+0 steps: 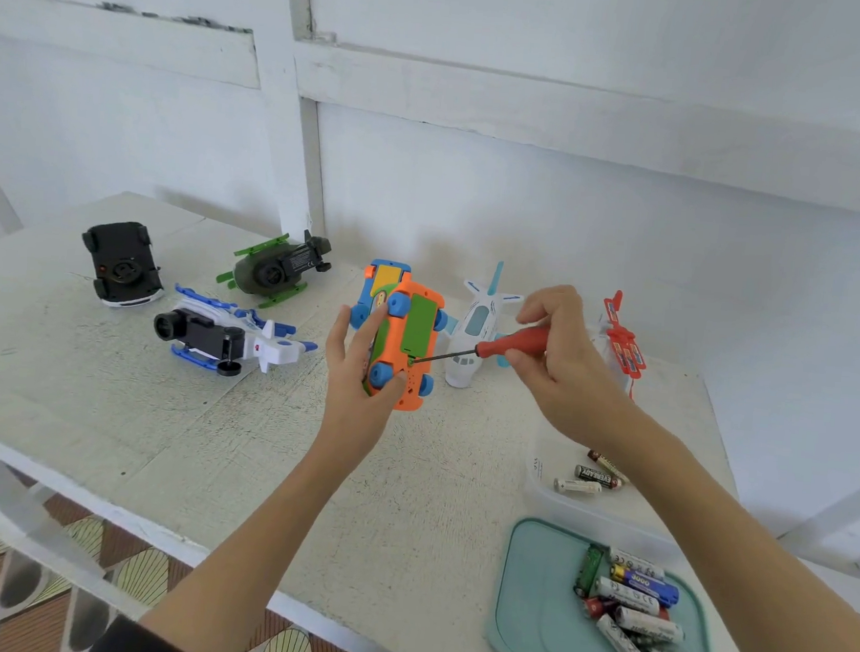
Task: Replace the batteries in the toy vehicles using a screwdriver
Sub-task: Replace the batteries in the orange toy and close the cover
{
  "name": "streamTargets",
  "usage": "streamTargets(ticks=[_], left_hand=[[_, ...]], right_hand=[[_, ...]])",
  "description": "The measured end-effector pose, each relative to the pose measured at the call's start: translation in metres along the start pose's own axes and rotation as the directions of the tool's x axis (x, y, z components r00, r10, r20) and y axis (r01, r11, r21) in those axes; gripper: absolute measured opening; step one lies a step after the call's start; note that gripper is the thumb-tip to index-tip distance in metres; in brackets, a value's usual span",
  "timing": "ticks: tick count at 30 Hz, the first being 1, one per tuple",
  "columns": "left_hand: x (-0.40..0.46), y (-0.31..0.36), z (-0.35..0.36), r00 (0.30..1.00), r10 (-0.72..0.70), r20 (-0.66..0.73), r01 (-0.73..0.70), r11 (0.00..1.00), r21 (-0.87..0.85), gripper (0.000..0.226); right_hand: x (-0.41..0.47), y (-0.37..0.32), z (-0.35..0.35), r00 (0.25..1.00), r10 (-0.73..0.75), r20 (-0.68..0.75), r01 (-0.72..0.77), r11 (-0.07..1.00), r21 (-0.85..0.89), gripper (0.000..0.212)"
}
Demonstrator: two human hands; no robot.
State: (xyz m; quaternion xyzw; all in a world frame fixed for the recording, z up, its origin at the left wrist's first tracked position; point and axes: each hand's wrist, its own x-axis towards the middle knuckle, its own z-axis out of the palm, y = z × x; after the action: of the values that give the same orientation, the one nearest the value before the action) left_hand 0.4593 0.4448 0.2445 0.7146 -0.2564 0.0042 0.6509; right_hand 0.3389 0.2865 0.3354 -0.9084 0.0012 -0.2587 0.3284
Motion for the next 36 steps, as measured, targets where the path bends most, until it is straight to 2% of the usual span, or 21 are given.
streamTargets(ticks=[4,6,9,11,13,15,17,20,21,22,25,28,32,36], left_hand=[[-0.001,0.001,0.003,1.000,0.004,0.013,-0.004,1.000,-0.006,0.074],[-0.001,0.002,0.003,1.000,0.005,0.017,-0.005,1.000,-0.018,0.073],[0.001,0.001,0.000,1.000,-0.001,0.013,0.001,1.000,-0.006,0.074],[0.001,0.001,0.001,1.000,0.001,0.012,-0.001,1.000,0.000,0.074],[0.001,0.003,0.002,1.000,0.008,0.009,-0.008,1.000,-0.002,0.073],[0.000,0.002,0.002,1.000,0.015,0.012,-0.015,1.000,-0.003,0.073],[-0.001,0.001,0.001,1.000,0.006,0.016,-0.006,1.000,-0.003,0.074],[-0.001,0.000,0.000,1.000,0.001,0.013,-0.001,1.000,0.005,0.073],[-0.001,-0.001,0.000,1.000,0.001,0.014,-0.001,1.000,0.001,0.073],[-0.001,-0.001,0.001,1.000,-0.002,0.017,0.002,1.000,-0.004,0.073],[-0.003,0.000,0.002,1.000,-0.019,0.020,0.019,1.000,-0.016,0.073],[-0.002,0.001,0.002,1.000,-0.020,0.022,0.020,1.000,-0.013,0.073],[-0.002,0.001,0.001,1.000,-0.019,0.019,0.019,1.000,-0.006,0.072],[-0.004,0.002,0.003,0.999,-0.018,0.044,0.019,1.000,-0.021,0.073]], right_hand=[[0.005,-0.005,-0.001,0.995,0.095,-0.040,-0.100,0.982,-0.159,0.014],[0.006,-0.004,-0.002,0.991,0.130,-0.021,-0.132,0.969,-0.211,0.021],[0.003,-0.009,-0.005,0.998,0.068,0.019,-0.066,0.995,-0.072,0.027],[0.002,-0.008,-0.004,0.999,0.048,0.006,-0.047,0.998,-0.051,0.026],[0.005,-0.005,-0.003,0.994,0.110,-0.016,-0.111,0.990,-0.088,0.012],[0.008,-0.003,-0.003,0.977,0.213,-0.009,-0.212,0.964,-0.158,0.021],[0.008,-0.001,-0.004,0.965,0.260,0.024,-0.253,0.954,-0.162,0.029],[0.004,-0.002,-0.006,0.974,0.212,0.075,-0.215,0.977,0.021,0.014],[0.004,-0.002,-0.006,0.978,0.191,0.086,-0.195,0.980,0.030,0.018],[0.004,-0.003,-0.006,0.980,0.178,0.085,-0.180,0.984,0.017,0.021],[0.008,-0.002,-0.005,0.977,0.214,0.018,-0.214,0.977,-0.025,0.011],[0.010,-0.002,-0.006,0.953,0.299,0.055,-0.293,0.951,-0.096,0.030],[0.003,-0.011,-0.009,0.973,0.214,0.081,-0.217,0.976,0.030,0.012],[0.010,-0.006,-0.008,0.970,0.242,0.018,-0.240,0.969,-0.062,0.012]])
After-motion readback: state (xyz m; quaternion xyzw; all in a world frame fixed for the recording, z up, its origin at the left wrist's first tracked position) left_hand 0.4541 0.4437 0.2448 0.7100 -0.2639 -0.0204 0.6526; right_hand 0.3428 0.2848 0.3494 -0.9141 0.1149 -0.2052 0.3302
